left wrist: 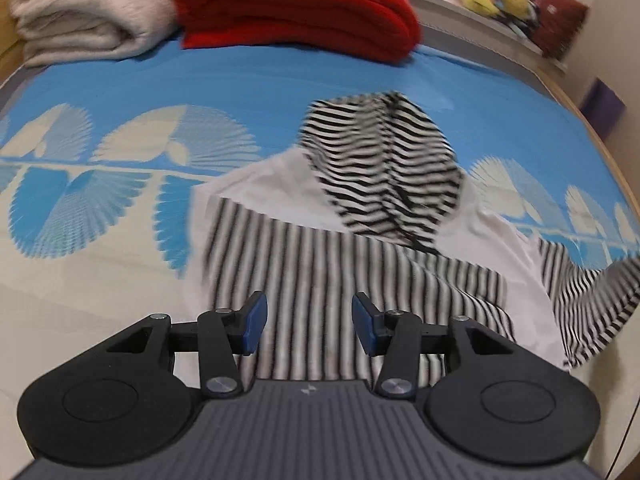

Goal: Fold small clothes
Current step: 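Fold the held sleeve across the white body with the right gripper, release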

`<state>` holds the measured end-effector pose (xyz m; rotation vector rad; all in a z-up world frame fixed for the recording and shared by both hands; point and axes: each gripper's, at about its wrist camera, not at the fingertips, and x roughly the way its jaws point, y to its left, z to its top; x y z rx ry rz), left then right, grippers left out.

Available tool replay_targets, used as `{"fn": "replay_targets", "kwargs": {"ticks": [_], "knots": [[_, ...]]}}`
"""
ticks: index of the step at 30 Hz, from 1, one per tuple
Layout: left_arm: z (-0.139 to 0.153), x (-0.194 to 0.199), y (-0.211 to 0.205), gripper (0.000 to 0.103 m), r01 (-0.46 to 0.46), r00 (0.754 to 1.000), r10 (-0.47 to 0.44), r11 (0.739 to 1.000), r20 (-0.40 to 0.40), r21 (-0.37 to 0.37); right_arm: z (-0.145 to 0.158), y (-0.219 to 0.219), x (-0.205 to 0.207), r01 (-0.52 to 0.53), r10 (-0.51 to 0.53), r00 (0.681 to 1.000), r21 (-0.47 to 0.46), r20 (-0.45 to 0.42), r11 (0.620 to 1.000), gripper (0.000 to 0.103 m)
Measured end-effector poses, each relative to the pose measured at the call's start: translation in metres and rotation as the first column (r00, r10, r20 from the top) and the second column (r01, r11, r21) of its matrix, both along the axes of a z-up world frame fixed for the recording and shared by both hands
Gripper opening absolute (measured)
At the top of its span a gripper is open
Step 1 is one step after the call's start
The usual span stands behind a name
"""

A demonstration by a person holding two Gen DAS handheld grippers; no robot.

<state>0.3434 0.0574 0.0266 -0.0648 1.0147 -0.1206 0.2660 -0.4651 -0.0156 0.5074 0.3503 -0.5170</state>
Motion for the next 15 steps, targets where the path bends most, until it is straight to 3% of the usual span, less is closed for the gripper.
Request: {"fn": "replay_targets", "kwargs": {"ticks": [2, 4, 5, 7, 8, 9, 11, 15], "knots": [[0.002, 0.002, 0.016, 0.052, -0.039, 0.999, 0.039, 0.999, -0.004, -0.014, 0.017, 0.059, 0.016, -0.251, 0.253, 0.966, -0.033, 0.053, 0.967, 0.005], [0.004, 0.005, 0.031, 0.052, -0.075, 0.997, 0.075, 0.997, -0.007, -0.032, 0.022, 0.118, 0.028, -0.503, 0.500, 0.859, 0.002, 0.108, 0.864, 0.008], [0.005, 0.006, 0.039, 0.052, -0.093, 0.996, 0.093, 0.995, -0.009, -0.042, 0.021, 0.144, 0.034, -0.615, 0.606, 0.786, 0.041, 0.124, 0.788, 0.013], [0.007, 0.008, 0.049, 0.052, -0.120, 0.993, 0.119, 0.991, -0.015, -0.063, 0.012, 0.189, 0.047, -0.795, 0.787, 0.602, 0.183, 0.131, 0.578, 0.025], [0.008, 0.009, 0.053, 0.052, -0.129, 0.992, 0.128, 0.989, -0.020, -0.075, 0.007, 0.204, 0.050, -0.817, 0.817, 0.563, 0.233, 0.127, 0.527, 0.029], [0.008, 0.009, 0.057, 0.052, -0.137, 0.990, 0.135, 0.987, -0.026, -0.088, 0.005, 0.214, 0.051, -0.817, 0.826, 0.553, 0.264, 0.109, 0.512, 0.030], [0.008, 0.010, 0.061, 0.052, -0.144, 0.989, 0.141, 0.984, -0.036, -0.105, 0.005, 0.220, 0.054, -0.784, 0.814, 0.580, 0.301, 0.043, 0.543, 0.030], [0.004, 0.013, 0.060, 0.052, -0.148, 0.988, 0.143, 0.983, -0.050, -0.112, 0.027, 0.204, 0.056, -0.594, 0.660, 0.741, 0.338, -0.123, 0.730, 0.033]]}}
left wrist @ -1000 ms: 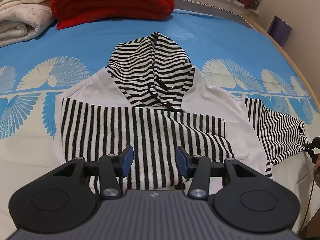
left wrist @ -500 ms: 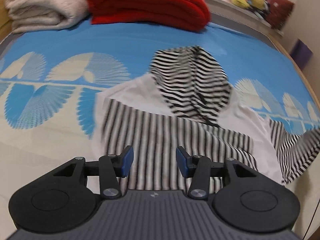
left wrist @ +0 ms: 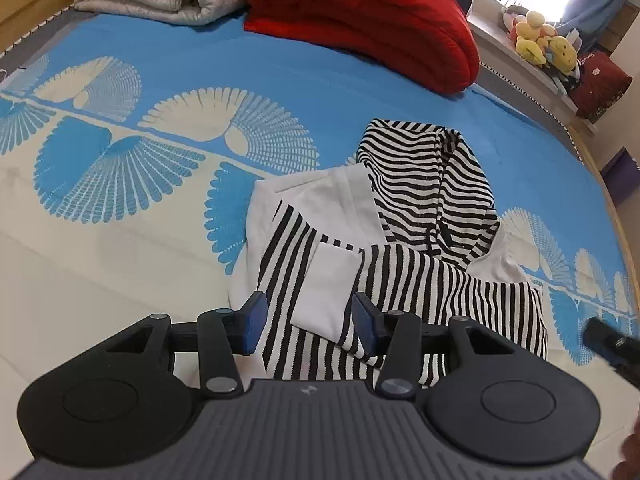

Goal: Fold small clothes
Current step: 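Fold the held sleeve across the white body with the right gripper, release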

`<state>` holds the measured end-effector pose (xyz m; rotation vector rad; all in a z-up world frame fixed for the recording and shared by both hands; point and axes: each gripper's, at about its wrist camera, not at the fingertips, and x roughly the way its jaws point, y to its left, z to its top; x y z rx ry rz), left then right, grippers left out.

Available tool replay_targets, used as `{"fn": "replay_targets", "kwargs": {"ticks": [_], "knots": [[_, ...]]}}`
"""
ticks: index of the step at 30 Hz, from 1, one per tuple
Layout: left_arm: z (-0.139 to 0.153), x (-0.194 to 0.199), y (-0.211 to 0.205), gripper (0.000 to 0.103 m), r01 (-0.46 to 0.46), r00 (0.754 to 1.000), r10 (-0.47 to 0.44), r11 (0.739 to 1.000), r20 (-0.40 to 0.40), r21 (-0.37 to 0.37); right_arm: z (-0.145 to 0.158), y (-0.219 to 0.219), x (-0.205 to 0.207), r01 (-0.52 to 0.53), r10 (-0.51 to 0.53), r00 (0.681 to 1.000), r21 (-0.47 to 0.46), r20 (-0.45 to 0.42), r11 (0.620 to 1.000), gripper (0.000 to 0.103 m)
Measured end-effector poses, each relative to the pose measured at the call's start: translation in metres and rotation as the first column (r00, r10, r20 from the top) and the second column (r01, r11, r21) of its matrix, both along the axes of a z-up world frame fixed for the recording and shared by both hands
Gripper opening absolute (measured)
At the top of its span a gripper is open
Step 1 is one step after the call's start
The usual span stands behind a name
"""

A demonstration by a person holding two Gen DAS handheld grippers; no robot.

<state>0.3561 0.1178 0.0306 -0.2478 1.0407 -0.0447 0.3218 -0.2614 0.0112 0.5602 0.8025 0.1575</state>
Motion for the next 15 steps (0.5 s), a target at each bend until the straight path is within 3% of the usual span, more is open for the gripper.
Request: {"fn": "replay_targets", "kwargs": {"ticks": [2, 5, 7, 8, 10, 13, 15], "knots": [[-0.005, 0.003, 0.000, 0.052, -0.004, 1.000, 0.004, 1.000, -0.009, -0.003, 0.003, -0.016, -0.011, 0.090, -0.089, 0.996, 0.016, -0.011, 0.996, 0.044], [-0.020, 0.010, -0.001, 0.047, -0.017, 0.999, 0.017, 1.000, -0.037, -0.003, -0.011, -0.028, -0.029, 0.133, -0.132, 0.990, -0.011, 0.042, 0.991, 0.048], [-0.032, 0.016, -0.002, 0.033, -0.018, 0.998, 0.017, 1.000, -0.062, -0.019, -0.033, -0.029, -0.021, 0.178, -0.185, 0.981, -0.112, -0.056, 0.978, 0.049], [-0.037, 0.018, -0.002, 0.026, -0.022, 0.997, 0.019, 0.999, -0.078, -0.031, -0.039, -0.033, -0.018, 0.185, -0.195, 0.976, -0.102, -0.095, 0.977, 0.049], [-0.048, 0.025, -0.004, 0.023, -0.032, 0.995, 0.025, 0.997, -0.095, -0.073, -0.046, -0.039, -0.013, 0.176, -0.180, 0.977, -0.049, -0.113, 0.983, 0.049], [-0.064, 0.034, -0.008, 0.023, -0.069, 0.990, 0.055, 0.992, -0.130, -0.105, -0.046, -0.036, -0.009, 0.128, -0.139, 0.987, -0.131, -0.081, 0.983, 0.049], [-0.075, 0.039, -0.011, 0.023, -0.091, 0.988, 0.073, 0.988, -0.138, -0.124, -0.048, -0.040, -0.012, 0.124, -0.136, 0.986, -0.132, -0.092, 0.984, 0.049]]}}
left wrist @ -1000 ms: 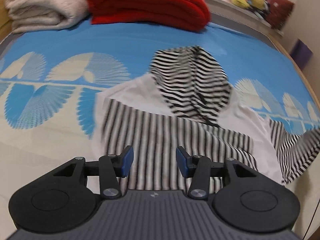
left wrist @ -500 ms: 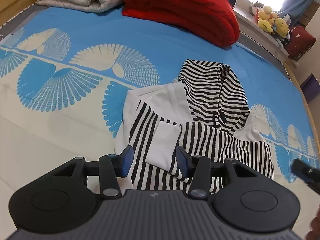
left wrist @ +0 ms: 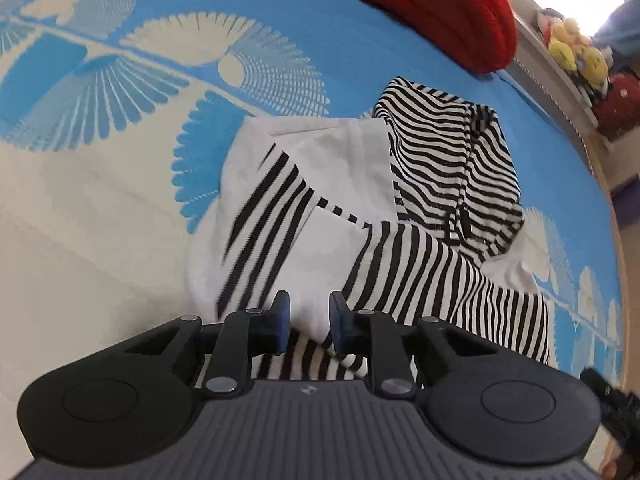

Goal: Fold small clothes

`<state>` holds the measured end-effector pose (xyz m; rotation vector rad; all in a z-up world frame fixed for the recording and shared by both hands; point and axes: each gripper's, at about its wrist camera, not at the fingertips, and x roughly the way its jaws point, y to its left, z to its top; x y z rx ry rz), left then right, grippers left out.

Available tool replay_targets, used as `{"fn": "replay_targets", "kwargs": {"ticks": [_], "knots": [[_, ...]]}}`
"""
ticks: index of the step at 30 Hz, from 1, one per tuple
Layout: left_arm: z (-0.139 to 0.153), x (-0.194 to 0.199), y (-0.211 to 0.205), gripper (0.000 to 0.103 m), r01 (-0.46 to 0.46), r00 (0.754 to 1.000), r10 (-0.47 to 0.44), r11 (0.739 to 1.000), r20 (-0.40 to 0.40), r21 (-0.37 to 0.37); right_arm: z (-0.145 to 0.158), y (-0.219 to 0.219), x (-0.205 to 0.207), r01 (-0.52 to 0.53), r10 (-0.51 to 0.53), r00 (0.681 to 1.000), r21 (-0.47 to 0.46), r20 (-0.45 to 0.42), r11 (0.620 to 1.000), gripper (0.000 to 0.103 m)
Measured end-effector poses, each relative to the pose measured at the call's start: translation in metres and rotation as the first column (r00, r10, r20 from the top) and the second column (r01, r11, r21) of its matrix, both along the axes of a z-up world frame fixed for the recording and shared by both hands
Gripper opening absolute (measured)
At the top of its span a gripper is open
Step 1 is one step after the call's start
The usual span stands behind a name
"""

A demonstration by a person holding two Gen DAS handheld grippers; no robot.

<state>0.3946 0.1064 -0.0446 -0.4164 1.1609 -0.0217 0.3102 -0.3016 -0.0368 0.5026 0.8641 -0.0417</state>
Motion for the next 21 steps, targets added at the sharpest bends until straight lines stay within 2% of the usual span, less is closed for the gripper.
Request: {"fn": "replay_targets", "kwargs": {"ticks": [3, 7, 13, 14, 15, 17, 21], "knots": [[-0.019, 0.009, -0.003, 0.024, -0.028, 0.998, 0.029, 0.999, -0.055, 0.015, -0.002, -0.009, 0.005, 0.008, -0.007, 1.000, 0.046, -0.027, 0.999, 0.049], [-0.043, 0.015, 0.001, 0.031, -0.084, 0.989, 0.086, 0.996, -0.123, 0.024, -0.006, -0.011, 0.013, -0.008, 0.010, 0.999, 0.036, -0.050, 0.999, 0.049], [-0.047, 0.018, 0.001, 0.032, -0.112, 0.987, 0.113, 0.994, -0.116, 0.020, -0.017, -0.013, 0.020, -0.007, 0.013, 0.995, 0.051, -0.101, 0.999, 0.049], [-0.047, 0.017, -0.002, 0.025, -0.103, 0.988, 0.106, 0.994, -0.112, 0.028, -0.019, -0.013, 0.021, -0.002, 0.008, 0.993, 0.051, -0.114, 0.999, 0.049], [-0.045, 0.016, -0.003, 0.009, -0.100, 0.989, 0.104, 0.994, -0.104, 0.046, -0.022, -0.012, 0.022, 0.004, 0.002, 0.992, 0.051, -0.128, 0.999, 0.049], [-0.037, 0.014, -0.003, 0.008, -0.111, 0.990, 0.115, 0.992, -0.079, 0.057, -0.028, -0.012, 0.024, 0.019, -0.010, 0.988, 0.055, -0.157, 0.998, 0.049], [0.011, -0.005, 0.000, 0.008, -0.123, 0.992, 0.123, 0.989, 0.006, 0.083, -0.036, -0.010, 0.026, 0.056, -0.042, 0.980, 0.066, -0.192, 0.996, 0.049]]}}
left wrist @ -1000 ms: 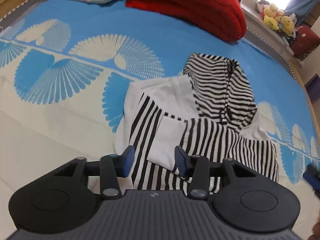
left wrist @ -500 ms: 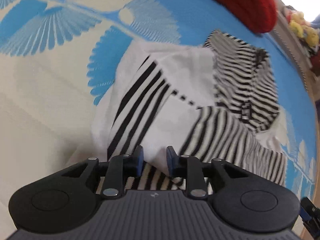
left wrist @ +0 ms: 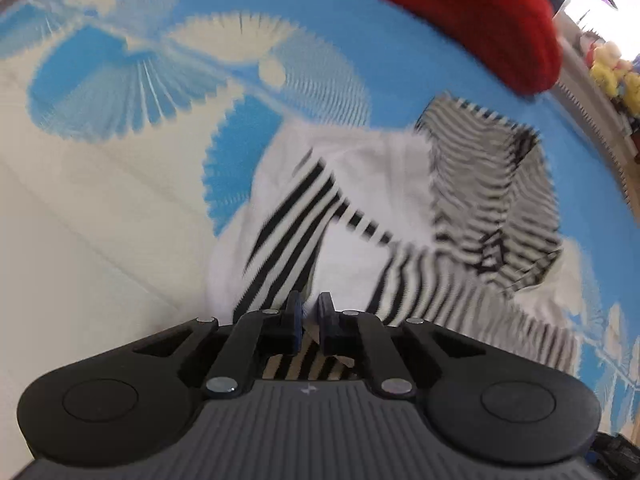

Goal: Fold small clothes

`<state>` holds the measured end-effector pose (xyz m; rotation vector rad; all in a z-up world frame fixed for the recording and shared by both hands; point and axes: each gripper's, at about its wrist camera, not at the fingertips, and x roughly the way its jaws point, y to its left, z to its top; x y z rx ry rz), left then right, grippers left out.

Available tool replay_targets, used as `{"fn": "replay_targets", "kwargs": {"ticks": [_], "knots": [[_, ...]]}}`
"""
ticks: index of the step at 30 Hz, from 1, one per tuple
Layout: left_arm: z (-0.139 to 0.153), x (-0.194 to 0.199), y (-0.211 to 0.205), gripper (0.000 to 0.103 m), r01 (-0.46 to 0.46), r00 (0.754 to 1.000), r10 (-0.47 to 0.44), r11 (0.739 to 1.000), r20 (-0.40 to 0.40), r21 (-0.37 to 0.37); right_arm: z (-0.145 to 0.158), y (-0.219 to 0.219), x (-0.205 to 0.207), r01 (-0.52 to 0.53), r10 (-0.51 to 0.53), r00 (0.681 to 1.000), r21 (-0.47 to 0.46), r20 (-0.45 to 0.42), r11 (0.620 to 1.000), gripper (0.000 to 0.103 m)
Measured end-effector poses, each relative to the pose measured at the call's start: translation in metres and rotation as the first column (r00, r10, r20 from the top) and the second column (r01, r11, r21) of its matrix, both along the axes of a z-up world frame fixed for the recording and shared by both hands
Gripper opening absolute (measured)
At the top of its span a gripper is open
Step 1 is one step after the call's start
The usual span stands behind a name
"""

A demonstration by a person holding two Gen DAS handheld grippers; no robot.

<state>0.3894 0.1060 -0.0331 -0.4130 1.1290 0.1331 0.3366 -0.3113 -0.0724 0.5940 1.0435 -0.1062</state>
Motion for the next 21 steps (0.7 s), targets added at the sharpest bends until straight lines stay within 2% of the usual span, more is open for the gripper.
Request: {"fn": "replay_targets", "kwargs": {"ticks": [2, 4, 5, 7, 9, 11, 13, 14, 17, 20, 21], "knots": [[0.023, -0.016, 0.003, 0.008, 0.003, 0.999, -0.003, 1.000, 0.034, 0.016, -0.001, 0.002, 0.000, 0.009, -0.009, 1.000, -0.001, -0.005, 1.000, 0.049], [0.033, -0.030, 0.005, 0.008, -0.002, 0.999, -0.001, 0.998, 0.044, 0.055, -0.004, 0.002, -0.001, 0.024, -0.024, 1.000, 0.006, -0.015, 1.000, 0.049], [0.031, -0.036, 0.007, 0.009, -0.007, 1.000, 0.005, 0.997, 0.020, 0.077, -0.006, 0.002, -0.003, 0.032, -0.032, 0.999, 0.011, -0.022, 0.999, 0.049], [0.016, -0.041, 0.018, 0.009, -0.054, 0.996, 0.058, 0.997, -0.069, 0.063, -0.014, 0.002, -0.005, 0.051, -0.050, 0.998, 0.023, -0.050, 0.998, 0.050], [0.013, -0.041, 0.027, 0.009, -0.090, 0.991, 0.095, 0.995, -0.090, 0.049, -0.026, 0.000, -0.009, 0.081, -0.077, 0.992, 0.040, -0.099, 0.996, 0.050], [0.022, -0.041, 0.023, 0.009, -0.065, 0.997, 0.069, 0.993, -0.035, 0.097, -0.036, -0.003, -0.013, 0.123, -0.115, 0.984, 0.053, -0.136, 0.991, 0.050], [0.025, -0.038, 0.016, 0.012, -0.010, 1.000, 0.009, 0.996, 0.016, 0.089, -0.041, -0.005, -0.017, 0.148, -0.137, 0.978, 0.064, -0.155, 0.987, 0.050], [0.021, -0.035, 0.014, 0.013, 0.012, 1.000, -0.013, 0.997, 0.013, 0.070, -0.042, -0.004, -0.017, 0.149, -0.138, 0.978, 0.063, -0.156, 0.987, 0.050], [-0.009, -0.025, 0.010, 0.013, 0.051, 0.997, -0.051, 0.999, -0.062, 0.005, -0.044, -0.002, -0.016, 0.135, -0.128, 0.978, 0.033, -0.167, 0.990, 0.050], [-0.048, -0.022, 0.010, 0.019, 0.051, 0.981, -0.049, 0.999, -0.189, 0.007, -0.047, -0.001, -0.014, 0.132, -0.127, 0.975, 0.018, -0.182, 0.991, 0.049], [-0.051, -0.023, 0.012, 0.021, 0.037, 0.984, -0.033, 0.999, -0.178, 0.016, -0.045, 0.001, -0.014, 0.134, -0.130, 0.975, 0.011, -0.182, 0.991, 0.049]]}}
